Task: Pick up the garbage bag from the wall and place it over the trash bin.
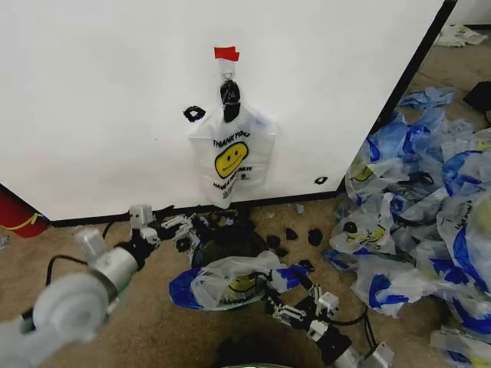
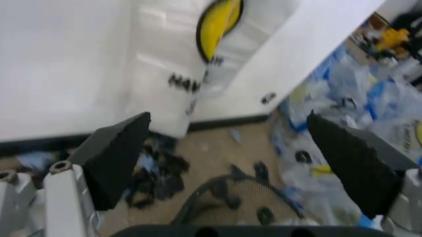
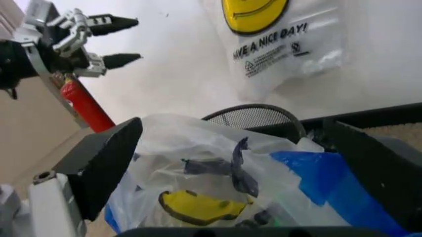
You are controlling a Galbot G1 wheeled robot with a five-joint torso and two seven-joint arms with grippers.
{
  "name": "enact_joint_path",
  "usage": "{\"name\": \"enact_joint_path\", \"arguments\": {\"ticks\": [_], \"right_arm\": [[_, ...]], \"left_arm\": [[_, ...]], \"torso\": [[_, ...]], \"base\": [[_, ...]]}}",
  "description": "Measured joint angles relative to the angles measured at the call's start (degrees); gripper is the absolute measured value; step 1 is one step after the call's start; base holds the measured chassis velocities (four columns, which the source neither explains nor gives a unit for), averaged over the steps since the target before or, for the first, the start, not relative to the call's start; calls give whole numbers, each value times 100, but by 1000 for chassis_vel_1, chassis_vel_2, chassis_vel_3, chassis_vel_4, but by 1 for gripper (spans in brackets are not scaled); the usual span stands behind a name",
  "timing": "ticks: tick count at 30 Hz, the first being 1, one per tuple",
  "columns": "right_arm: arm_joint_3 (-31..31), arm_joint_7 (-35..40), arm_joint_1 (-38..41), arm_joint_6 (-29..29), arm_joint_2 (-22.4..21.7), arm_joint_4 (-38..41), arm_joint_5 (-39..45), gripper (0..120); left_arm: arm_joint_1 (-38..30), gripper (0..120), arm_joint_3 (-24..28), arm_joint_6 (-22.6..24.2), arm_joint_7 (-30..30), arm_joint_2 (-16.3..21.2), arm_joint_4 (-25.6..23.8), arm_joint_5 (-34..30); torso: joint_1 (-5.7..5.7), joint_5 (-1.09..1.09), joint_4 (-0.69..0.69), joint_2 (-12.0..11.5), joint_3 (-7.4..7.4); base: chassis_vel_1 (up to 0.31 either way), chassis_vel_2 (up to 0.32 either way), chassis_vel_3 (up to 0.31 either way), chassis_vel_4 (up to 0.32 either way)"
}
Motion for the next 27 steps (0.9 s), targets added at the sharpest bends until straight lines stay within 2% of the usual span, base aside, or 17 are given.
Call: {"name": "enact_joint_path", "arguments": {"ticks": [1, 2, 4, 6, 8, 9, 10, 11, 13, 15, 16, 18, 22, 27], "right_arm": [[18, 0, -27, 1, 25, -7, -7, 100], [18, 0, -27, 1, 25, -7, -7, 100], [58, 0, -80, 16, 60, -26, -22, 100], [110, -2, -113, 55, 100, -53, -33, 100], [149, -5, -121, 84, 130, -75, -38, 100], [149, -5, -121, 84, 130, -75, -38, 100], [167, -5, -122, 98, 147, -85, -38, 100], [184, -7, -124, 109, 169, -91, -36, 100], [197, -8, -123, 119, 191, -97, -34, 100], [223, -11, -128, 143, 221, -113, -32, 100], [223, -11, -128, 143, 221, -113, -32, 100], [247, -16, -143, 180, 250, -144, -30, 100], [279, -32, -179, 232, 269, -181, -30, 100], [307, -46, -181, 264, 281, -180, -26, 100]], "left_arm": [[-282, 93, 333, 26, 30, 70, 83, -124], [-282, 93, 333, 26, 30, 70, 83, -124], [-1045, 93, 1147, 78, 88, 173, 271, -319], [-1980, 93, 2130, 137, 110, 179, 494, -446], [-2824, 93, 3118, 222, 132, 108, 664, -592], [-2824, 93, 3118, 222, 132, 108, 664, -592], [-3325, 92, 3643, 254, 166, 44, 784, -654], [-3913, 92, 4184, 286, 243, -52, 938, -742], [-4584, 91, 4792, 313, 317, -167, 1122, -833], [-5503, 91, 5741, 350, 400, -368, 1348, -858], [-5503, 91, 5741, 350, 400, -368, 1348, -858], [-6014, 91, 6263, 354, 425, -558, 1510, -858], [-6576, 91, 6873, 359, 459, -782, 1762, -886], [-6814, 90, 7302, 339, 509, -903, 1973, -841]], "torso": [[0, -5, -3, 0, 0], [0, -5, -3, 0, 0], [0, -10, -5, 0, 1], [0, 1, -2, 0, 0], [0, -6, -3, 0, 0], [0, -6, -3, 0, 0], [0, -11, -2, 0, 1], [0, -8, -4, 0, 0], [0, 1, -4, 0, 0], [0, -2, -5, 0, 0], [0, -2, -5, 0, 0], [0, -3, -4, 0, 1], [0, -3, -3, 0, 1], [0, -3, -3, 0, 0]], "base": [[0, 0, 0, 0], [0, 0, 0, 0], [0, 0, 0, 0], [0, 0, 0, 0], [0, 0, 0, 0], [0, 0, 0, 0], [0, 0, 0, 0], [0, 0, 0, 0], [0, 0, 0, 0], [0, 0, 0, 0], [0, 0, 0, 0], [0, 0, 0, 0], [0, 0, 0, 0], [0, 0, 0, 0]]}}
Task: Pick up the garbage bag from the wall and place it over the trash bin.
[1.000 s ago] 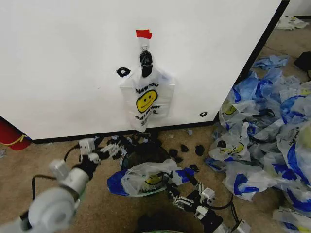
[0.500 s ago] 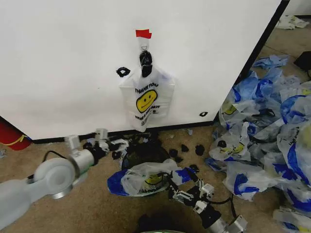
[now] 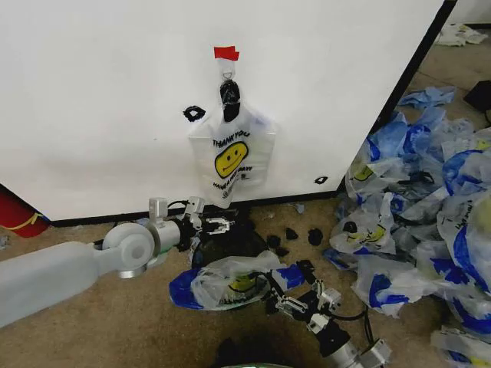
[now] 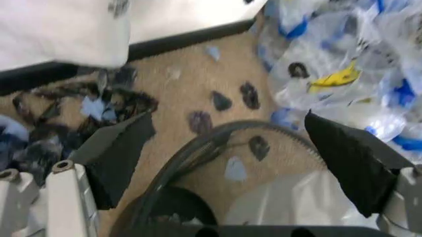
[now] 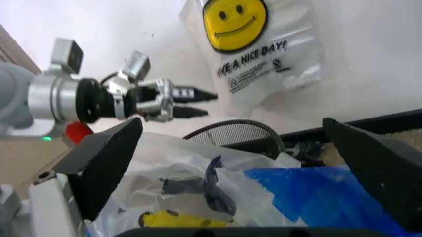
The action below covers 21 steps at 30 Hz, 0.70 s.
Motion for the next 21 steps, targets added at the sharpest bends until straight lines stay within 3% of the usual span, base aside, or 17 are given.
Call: {"name": "enact_joint_path", "arguments": {"ticks": [14, 21], "right_arm": [[13, -37, 35, 19, 76, -4, 14, 100], [29, -64, 19, 57, 107, -35, 12, 100]], "left_arm": [[-497, 89, 968, -81, 193, -25, 461, 220], [-927, 76, 1483, -125, 230, -154, 683, 248]], "torso": [[-1, 0, 0, 1, 0], [-1, -1, 0, 1, 0]], "base": [[0, 0, 0, 0], [0, 0, 0, 0]]}}
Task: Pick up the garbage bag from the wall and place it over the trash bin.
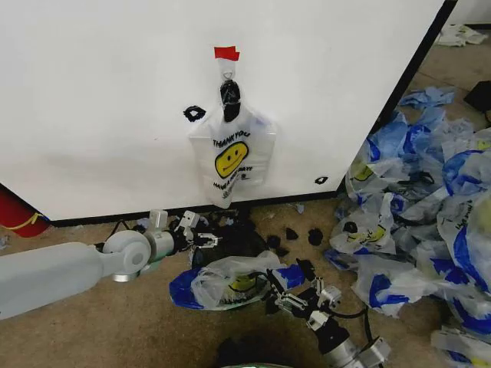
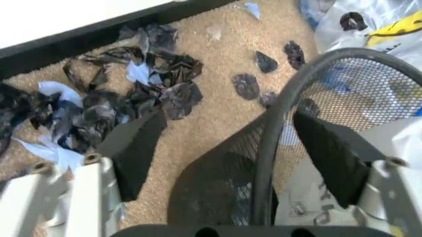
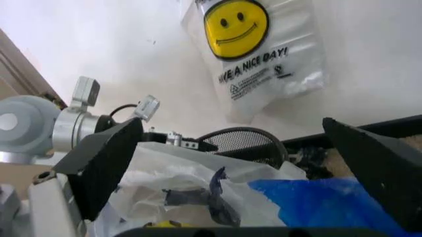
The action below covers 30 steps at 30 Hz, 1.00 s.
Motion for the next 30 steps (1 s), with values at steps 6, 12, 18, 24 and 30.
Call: {"name": "enact_joint_path", "arguments": {"ticks": [6, 12, 18, 24, 30], "right_arm": [[38, -21, -38, 44, 2, -9, -7, 100], [49, -21, -28, 51, -6, -4, -7, 100], [51, -25, -11, 52, 9, -10, -7, 100], [57, -42, -14, 77, 31, -36, -12, 100], [67, -45, -15, 86, 27, -36, -18, 100]], "left_arm": [[-304, 58, 326, -7, -31, -114, 53, -25], [-439, 38, 492, -10, -126, -129, -58, -87], [-530, 18, 603, -12, -194, -131, -154, -117], [-561, 2, 708, -35, -246, -119, -220, -113], [-543, 2, 658, -108, -352, -83, -368, -117]], "torso": [[0, 1, -1, 0, 0], [0, 0, 0, 0, 0], [0, 1, 0, 0, 0], [0, 0, 1, 0, 0], [0, 1, 0, 0, 0]], "base": [[0, 0, 0, 0], [0, 0, 0, 0], [0, 0, 0, 0], [0, 0, 0, 0], [0, 0, 0, 0]]}}
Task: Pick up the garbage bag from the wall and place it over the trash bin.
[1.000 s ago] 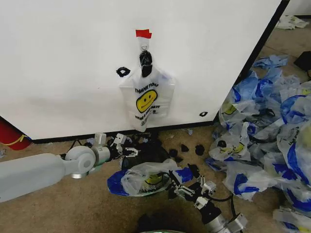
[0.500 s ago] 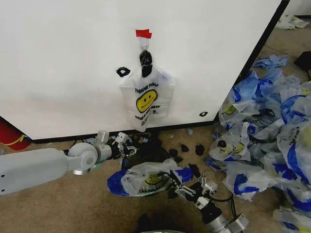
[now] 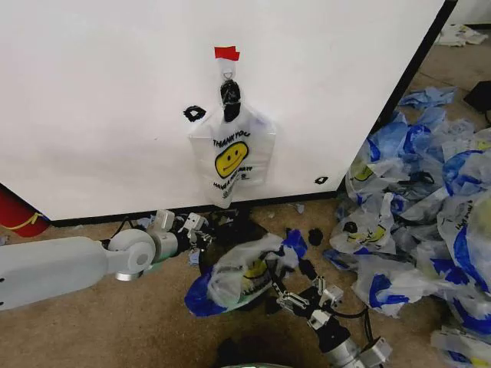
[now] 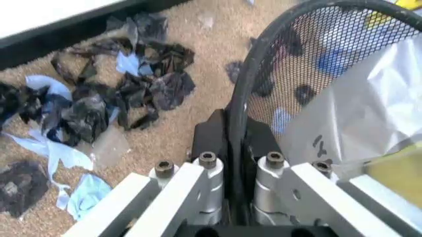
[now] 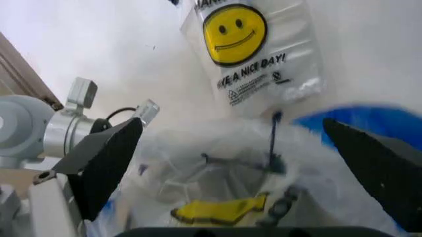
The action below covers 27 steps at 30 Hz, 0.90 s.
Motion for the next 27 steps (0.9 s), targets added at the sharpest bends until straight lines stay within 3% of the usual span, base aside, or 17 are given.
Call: {"name": "enact_joint_path", "arguments": {"ticks": [6, 11, 14, 18, 19, 22, 27], "right_arm": [[2, 0, 4, 0, -15, 35, -9, 100], [14, 0, 46, -2, -26, 88, 29, 100], [18, 14, 82, -17, -25, 112, 75, 100], [9, 42, 144, -46, -24, 122, 117, 100], [9, 42, 144, -46, -24, 122, 117, 100], [7, 46, 179, -55, -28, 121, 146, 100], [0, 47, 198, -59, -35, 121, 151, 100]], "left_arm": [[226, 2, -293, -43, -240, 284, -399, -24], [874, 2, -1046, -39, -805, 728, -899, -64], [1886, 2, -2331, 36, -1310, 1054, -1285, -145], [3859, 2, -4379, 118, -1824, 1327, -1745, -257], [3859, 2, -4379, 118, -1824, 1327, -1745, -257], [4794, 2, -4937, 72, -2316, 1420, -2054, -278], [4959, 2, -5101, -18, -3087, 1407, -2368, -413]], "torso": [[0, -1, 0, 0, 0], [0, 0, 1, 0, 0], [0, -2, 0, 0, -1], [0, -3, 0, 0, -1], [0, -3, 0, 0, -1], [0, -2, 3, 0, -1], [0, 4, -1, 0, -1]], "base": [[0, 0, 0, 0], [0, 0, 0, 0], [0, 0, 0, 0], [0, 0, 0, 0], [0, 0, 0, 0], [0, 0, 0, 0], [0, 0, 0, 0]]}}
